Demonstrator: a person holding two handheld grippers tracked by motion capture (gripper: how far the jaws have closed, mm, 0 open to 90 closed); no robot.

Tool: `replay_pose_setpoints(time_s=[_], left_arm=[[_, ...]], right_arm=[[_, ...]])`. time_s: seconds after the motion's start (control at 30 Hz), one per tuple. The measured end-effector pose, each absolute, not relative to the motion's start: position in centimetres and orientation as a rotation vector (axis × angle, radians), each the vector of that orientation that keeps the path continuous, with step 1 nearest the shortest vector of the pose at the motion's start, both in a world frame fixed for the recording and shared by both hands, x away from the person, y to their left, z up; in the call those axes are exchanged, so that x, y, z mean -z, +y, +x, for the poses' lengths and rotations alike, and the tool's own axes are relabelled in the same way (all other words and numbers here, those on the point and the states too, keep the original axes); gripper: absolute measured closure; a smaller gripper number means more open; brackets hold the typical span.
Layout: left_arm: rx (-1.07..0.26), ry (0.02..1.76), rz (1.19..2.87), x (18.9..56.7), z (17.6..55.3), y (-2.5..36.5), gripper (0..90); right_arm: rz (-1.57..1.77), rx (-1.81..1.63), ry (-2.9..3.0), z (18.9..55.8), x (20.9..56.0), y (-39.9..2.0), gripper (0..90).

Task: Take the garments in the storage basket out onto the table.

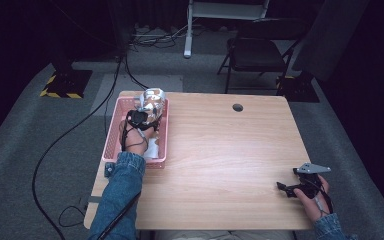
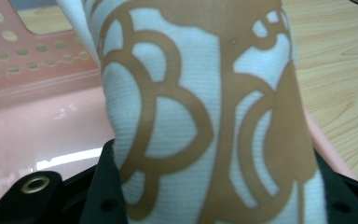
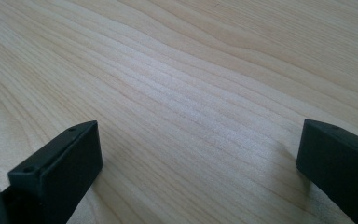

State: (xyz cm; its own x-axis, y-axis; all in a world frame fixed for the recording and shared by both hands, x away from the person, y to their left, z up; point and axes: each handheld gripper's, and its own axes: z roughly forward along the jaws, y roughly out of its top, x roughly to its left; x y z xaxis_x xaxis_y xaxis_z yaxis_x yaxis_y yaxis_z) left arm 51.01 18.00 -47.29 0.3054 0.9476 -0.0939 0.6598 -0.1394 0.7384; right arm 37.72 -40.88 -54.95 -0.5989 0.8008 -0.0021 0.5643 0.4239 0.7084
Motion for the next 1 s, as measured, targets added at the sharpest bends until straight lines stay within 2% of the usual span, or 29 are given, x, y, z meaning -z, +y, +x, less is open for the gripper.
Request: replay_pose_setpoints(time_s=[1.0], left_arm=[[-0.554,1.363,1.837,41.7,50.0,16.4,57.9]], right_arm=[[1.171,-0.971,2.344,37.7,54.9,-40.9,0.0]])
